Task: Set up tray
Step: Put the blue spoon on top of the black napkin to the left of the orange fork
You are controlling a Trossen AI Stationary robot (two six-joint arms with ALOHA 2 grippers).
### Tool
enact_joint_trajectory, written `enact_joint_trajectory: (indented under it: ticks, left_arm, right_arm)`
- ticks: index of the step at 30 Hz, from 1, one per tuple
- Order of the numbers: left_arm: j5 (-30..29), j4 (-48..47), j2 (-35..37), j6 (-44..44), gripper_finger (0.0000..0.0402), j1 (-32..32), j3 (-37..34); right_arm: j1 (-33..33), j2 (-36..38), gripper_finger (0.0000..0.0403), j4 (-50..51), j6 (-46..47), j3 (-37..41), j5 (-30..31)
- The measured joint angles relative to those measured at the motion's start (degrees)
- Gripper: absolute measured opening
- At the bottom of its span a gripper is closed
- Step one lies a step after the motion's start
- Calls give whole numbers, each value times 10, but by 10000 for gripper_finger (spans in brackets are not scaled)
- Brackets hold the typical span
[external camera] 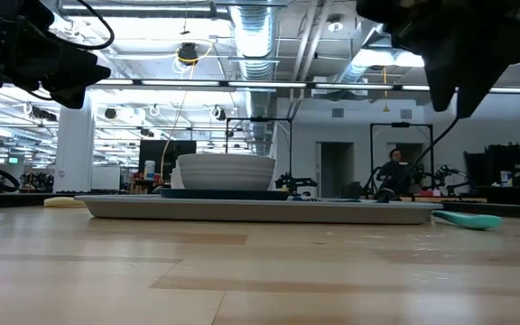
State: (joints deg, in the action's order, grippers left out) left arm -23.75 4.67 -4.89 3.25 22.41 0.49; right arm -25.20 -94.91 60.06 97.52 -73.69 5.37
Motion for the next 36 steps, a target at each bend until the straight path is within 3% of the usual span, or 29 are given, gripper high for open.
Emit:
enact_joint_trajectory:
  ticks: [9, 14, 20, 25, 36]
  left_arm:
    - [0, 0, 0, 0, 135, 0, 0]
    - [0, 0, -1, 0, 135, 0, 0]
    - [1, 0, 0, 0, 135, 0, 0]
    - [4, 1, -5, 0, 135, 0, 1]
    - [15, -4, -31, -1, 135, 0, 1]
  right_arm:
    - [39, -14, 102, -7, 16, 0, -7]
    - [43, -38, 102, -43, -57, 1, -24]
    - [44, -79, 102, -85, -90, -3, -91]
    - [48, -96, 102, -21, -72, -3, -142]
    - [47, -78, 103, 74, -56, -4, -144]
